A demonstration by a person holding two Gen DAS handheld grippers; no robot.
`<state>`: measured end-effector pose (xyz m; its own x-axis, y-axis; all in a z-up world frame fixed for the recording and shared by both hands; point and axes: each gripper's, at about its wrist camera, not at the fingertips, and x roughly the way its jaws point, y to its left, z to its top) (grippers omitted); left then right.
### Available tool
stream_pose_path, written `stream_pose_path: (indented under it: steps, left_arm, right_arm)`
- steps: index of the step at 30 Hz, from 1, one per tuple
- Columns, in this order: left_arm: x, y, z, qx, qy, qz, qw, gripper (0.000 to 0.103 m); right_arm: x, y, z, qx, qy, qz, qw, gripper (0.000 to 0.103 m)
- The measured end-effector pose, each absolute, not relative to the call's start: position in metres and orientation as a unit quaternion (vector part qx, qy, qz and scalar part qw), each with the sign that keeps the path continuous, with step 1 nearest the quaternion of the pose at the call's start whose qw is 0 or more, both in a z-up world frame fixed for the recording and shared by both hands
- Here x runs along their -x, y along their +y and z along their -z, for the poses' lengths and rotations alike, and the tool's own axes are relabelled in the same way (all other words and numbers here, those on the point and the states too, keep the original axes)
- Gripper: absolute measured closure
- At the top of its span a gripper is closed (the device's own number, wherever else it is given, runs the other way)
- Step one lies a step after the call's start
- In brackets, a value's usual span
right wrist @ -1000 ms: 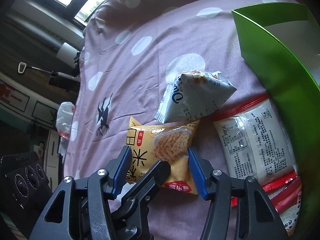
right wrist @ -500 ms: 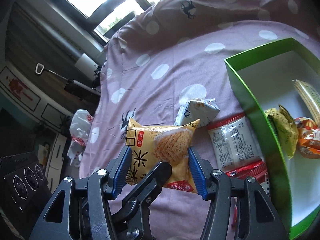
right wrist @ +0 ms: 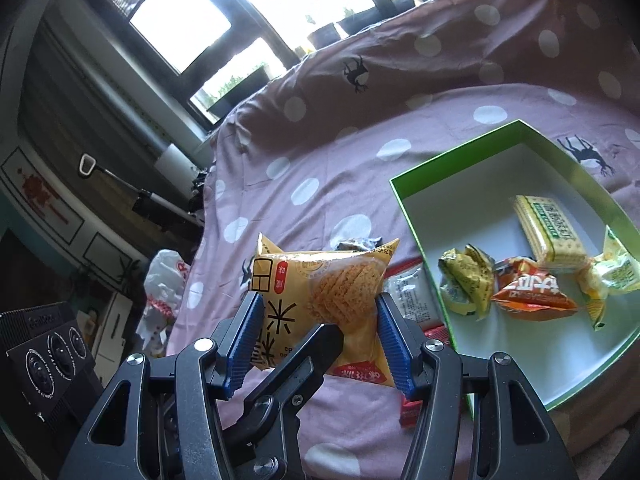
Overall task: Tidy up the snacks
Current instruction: 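Lift the rice-cracker bag with the right gripper toward the box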
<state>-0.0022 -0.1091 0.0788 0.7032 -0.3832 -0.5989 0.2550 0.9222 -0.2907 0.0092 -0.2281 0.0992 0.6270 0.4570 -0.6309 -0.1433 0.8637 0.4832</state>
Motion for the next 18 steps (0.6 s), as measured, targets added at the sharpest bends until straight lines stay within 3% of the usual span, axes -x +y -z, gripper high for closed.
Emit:
stream_pose_path:
  steps: [18]
  left_arm:
    - [-0.001,-0.186,-0.072,0.056,0.354,0.213,0.909,0.058]
  right_arm:
    - [0.008,-0.306,-0.094,-0.224,0.378,-0.136,0.888,0.043]
